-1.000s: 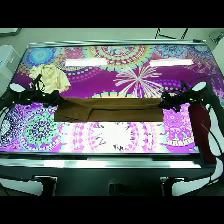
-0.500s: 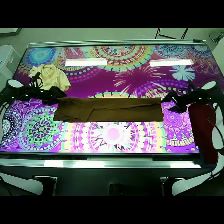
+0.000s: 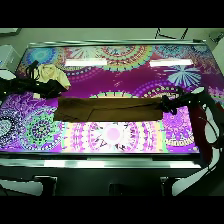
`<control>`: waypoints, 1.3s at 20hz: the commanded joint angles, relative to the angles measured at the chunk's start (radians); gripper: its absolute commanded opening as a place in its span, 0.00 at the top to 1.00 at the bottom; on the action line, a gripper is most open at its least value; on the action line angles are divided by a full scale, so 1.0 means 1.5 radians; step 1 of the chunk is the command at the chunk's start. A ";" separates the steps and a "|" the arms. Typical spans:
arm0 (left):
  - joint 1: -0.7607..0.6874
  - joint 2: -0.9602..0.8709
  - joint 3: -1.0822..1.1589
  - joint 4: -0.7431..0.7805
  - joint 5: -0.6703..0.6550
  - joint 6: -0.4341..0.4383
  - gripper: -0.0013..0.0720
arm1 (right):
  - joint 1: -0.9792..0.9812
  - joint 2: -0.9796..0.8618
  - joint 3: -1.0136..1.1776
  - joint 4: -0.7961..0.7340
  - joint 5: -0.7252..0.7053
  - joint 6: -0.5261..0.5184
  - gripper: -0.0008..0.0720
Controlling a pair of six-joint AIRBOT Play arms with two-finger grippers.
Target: Fold the clothes and pants, and hang the long-sleeved shirts on hangers.
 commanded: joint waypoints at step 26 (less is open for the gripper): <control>-0.547 -0.255 0.054 -0.344 0.551 -0.125 0.96 | 0.135 0.379 0.015 0.176 0.002 0.008 0.94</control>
